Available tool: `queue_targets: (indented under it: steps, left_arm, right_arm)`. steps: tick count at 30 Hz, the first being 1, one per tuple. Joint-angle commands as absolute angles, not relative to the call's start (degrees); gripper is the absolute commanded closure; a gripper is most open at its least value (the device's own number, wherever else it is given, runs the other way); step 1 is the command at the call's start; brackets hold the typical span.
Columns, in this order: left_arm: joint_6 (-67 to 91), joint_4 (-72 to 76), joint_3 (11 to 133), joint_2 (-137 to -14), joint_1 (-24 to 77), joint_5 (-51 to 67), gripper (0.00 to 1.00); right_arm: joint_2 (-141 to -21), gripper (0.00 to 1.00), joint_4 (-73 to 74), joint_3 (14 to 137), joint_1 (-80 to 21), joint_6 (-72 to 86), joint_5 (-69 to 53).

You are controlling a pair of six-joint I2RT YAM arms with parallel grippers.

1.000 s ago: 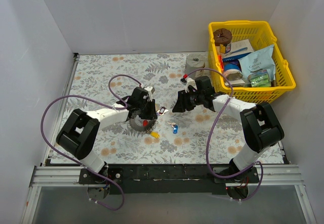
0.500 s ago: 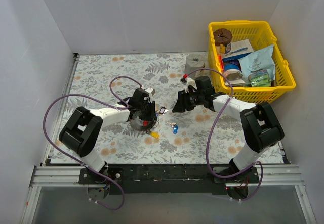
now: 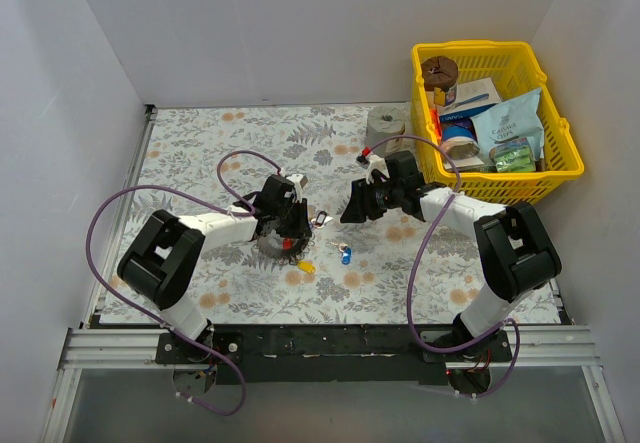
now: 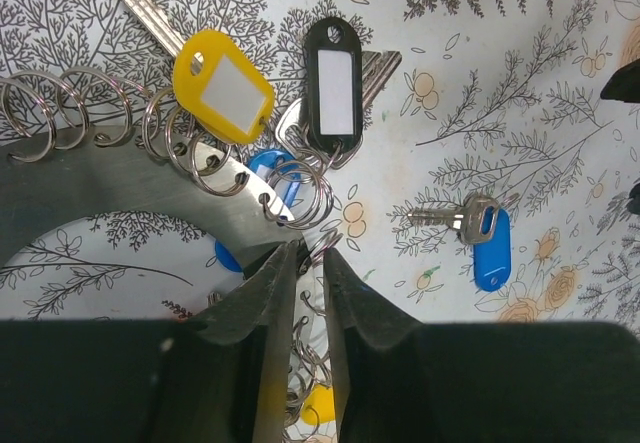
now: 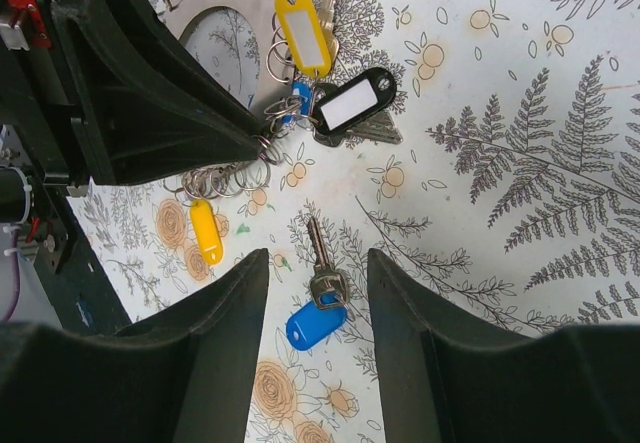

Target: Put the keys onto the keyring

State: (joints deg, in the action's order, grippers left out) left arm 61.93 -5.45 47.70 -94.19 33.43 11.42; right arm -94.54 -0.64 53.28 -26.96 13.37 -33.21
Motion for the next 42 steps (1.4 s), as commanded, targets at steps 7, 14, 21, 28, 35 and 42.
queue_targets:
  steps: [7,14,21,28,35,42]
  left_arm:
    - [60.1,-3.9,46.1,-94.2,33.4,12.1,1.0]
    - [59.0,-2.5,45.5,-91.8,33.4,14.4,1.0]
    - [57.7,-2.5,45.6,-86.3,33.3,15.7,1.0]
    - [56.4,-5.7,48.0,-81.8,33.4,17.2,1.0]
    - [52.7,-11.0,51.1,-77.7,33.4,20.1,1.0]
    - [45.9,-16.0,54.5,-74.1,33.4,25.1,1.0]
  right_arm:
    - [-93.2,0.48,-2.9,52.0,-26.6,13.1,-34.3]
    - [-92.7,0.48,-3.3,51.9,-26.6,13.0,-35.1]
    - [-90.9,0.46,-4.1,51.8,-26.6,12.1,-37.0]
    - [-85.8,0.25,-8.8,49.7,-27.0,10.6,-42.6]
    - [-80.4,0.2,-13.0,48.9,-28.6,7.0,-47.1]
    - [-80.1,0.29,-14.5,51.9,-32.6,5.8,-52.1]
